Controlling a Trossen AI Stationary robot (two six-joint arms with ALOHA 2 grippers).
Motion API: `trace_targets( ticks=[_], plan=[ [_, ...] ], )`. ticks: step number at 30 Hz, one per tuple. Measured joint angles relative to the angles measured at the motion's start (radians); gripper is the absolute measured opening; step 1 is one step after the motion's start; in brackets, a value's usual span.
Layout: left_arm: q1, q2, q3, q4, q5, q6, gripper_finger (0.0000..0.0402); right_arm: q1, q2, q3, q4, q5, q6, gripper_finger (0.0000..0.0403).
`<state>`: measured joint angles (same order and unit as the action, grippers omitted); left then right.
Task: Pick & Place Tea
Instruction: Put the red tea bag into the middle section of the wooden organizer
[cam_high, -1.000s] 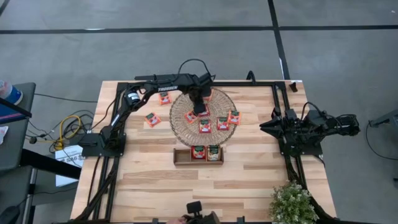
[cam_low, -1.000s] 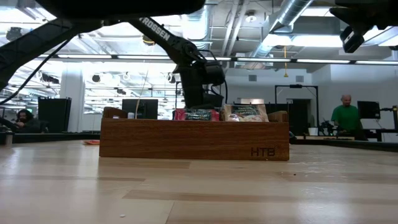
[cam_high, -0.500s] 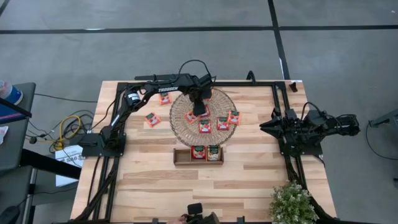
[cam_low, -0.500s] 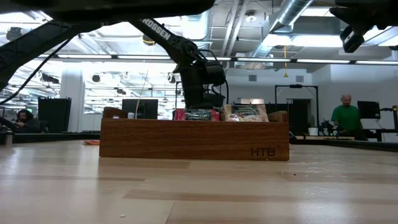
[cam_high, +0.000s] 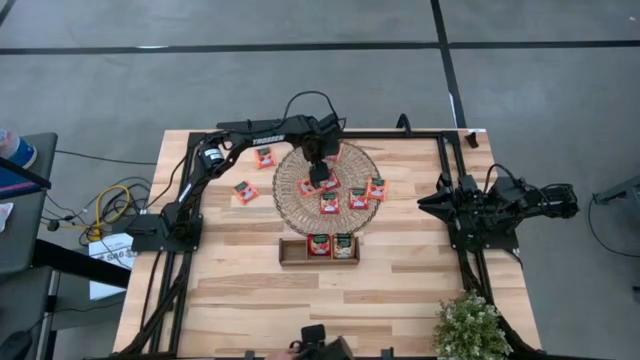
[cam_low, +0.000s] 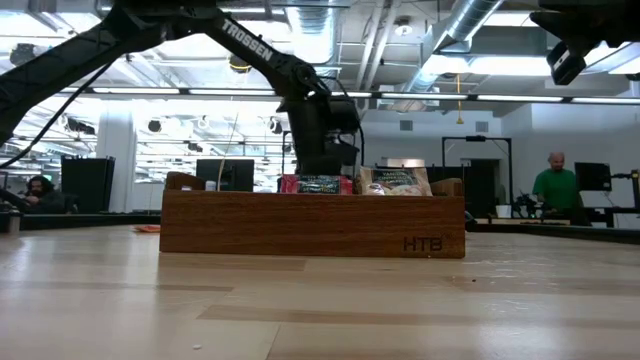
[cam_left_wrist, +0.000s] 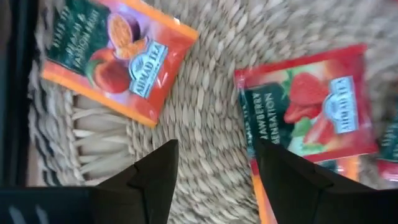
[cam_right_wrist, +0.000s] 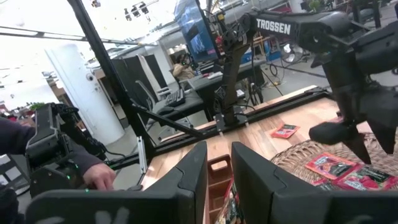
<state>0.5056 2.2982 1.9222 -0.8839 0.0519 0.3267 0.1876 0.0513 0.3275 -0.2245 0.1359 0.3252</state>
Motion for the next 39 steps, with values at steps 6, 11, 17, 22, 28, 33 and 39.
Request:
trace_targets(
  ticks=[6, 11, 17, 22, 28, 33, 39],
  plan=[
    [-0.001, -0.002, 0.074, -0.016, 0.106, -0.041, 0.0209, 0.000, 0.000, 0.000, 0.000, 0.000, 0.000, 0.0066],
    [-0.003, 0.006, 0.074, -0.048, 0.117, -0.058, 0.0209, 0.000, 0.000, 0.000, 0.000, 0.000, -0.001, 0.0066],
    [-0.003, 0.030, 0.073, -0.049, 0.106, -0.095, 0.0209, 0.000, 0.000, 0.000, 0.000, 0.000, -0.001, 0.0066],
    [-0.020, 0.073, 0.073, -0.064, 0.013, -0.089, 0.0209, 0.000, 0.000, 0.000, 0.000, 0.000, -0.001, 0.0066],
    [-0.035, 0.095, 0.081, -0.045, -0.055, -0.074, 0.0209, 0.000, 0.000, 0.000, 0.001, 0.001, 0.008, 0.0066],
    [-0.043, 0.095, 0.081, -0.048, -0.088, -0.062, 0.0204, 0.000, 0.000, 0.000, 0.000, 0.000, 0.008, 0.0066],
    [-0.051, 0.095, 0.081, -0.060, -0.111, -0.053, 0.0153, 0.000, 0.000, 0.000, 0.000, 0.000, 0.008, 0.0066]
  ],
)
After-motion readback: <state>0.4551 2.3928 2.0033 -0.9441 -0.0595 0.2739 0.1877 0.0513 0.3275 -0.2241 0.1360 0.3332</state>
